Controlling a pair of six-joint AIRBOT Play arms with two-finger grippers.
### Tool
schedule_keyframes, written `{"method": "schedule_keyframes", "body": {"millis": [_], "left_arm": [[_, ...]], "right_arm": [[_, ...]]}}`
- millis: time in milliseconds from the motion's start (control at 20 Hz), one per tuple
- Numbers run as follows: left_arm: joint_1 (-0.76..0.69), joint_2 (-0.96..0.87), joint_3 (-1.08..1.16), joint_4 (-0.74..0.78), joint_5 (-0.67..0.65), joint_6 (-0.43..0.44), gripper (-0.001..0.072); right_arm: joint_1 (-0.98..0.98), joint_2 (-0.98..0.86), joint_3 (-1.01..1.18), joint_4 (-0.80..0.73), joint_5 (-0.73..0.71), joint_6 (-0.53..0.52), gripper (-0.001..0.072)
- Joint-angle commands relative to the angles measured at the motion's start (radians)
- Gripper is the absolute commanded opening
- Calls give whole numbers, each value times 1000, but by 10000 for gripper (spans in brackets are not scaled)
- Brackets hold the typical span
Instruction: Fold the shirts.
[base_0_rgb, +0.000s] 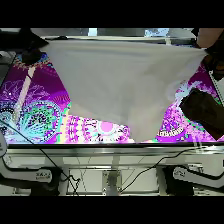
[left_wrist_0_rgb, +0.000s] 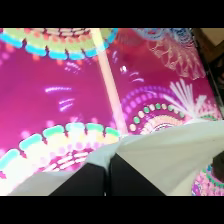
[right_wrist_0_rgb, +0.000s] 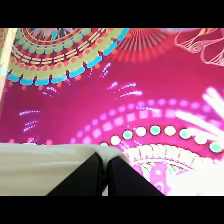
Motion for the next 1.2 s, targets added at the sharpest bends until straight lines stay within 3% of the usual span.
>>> {"method": "schedule_keyframes", "body": {"millis": [0, 250, 400, 700, 1000, 1150], "left_arm": [[-5, -185, -2, 5, 108, 34, 10], [-5, -321, -2, 5, 284, 51, 10], [-5, -361, -3, 13, 330, 52, 10], [-5, -443, -3, 17, 304, 28, 10], [-5, -467, -3, 222, 138, -55, 10], [-4, -475, -3, 225, 53, -58, 9]], "right_arm": [[77, -173, -26, 12, -205, -8, 20], [186, -340, -26, -59, -470, -7, 21], [215, -406, -26, -64, -535, -6, 21], [221, -493, -26, -65, -496, 23, 21], [220, -504, -26, -166, -369, 23, 21], [220, -529, -26, -166, -277, 25, 20]]}}
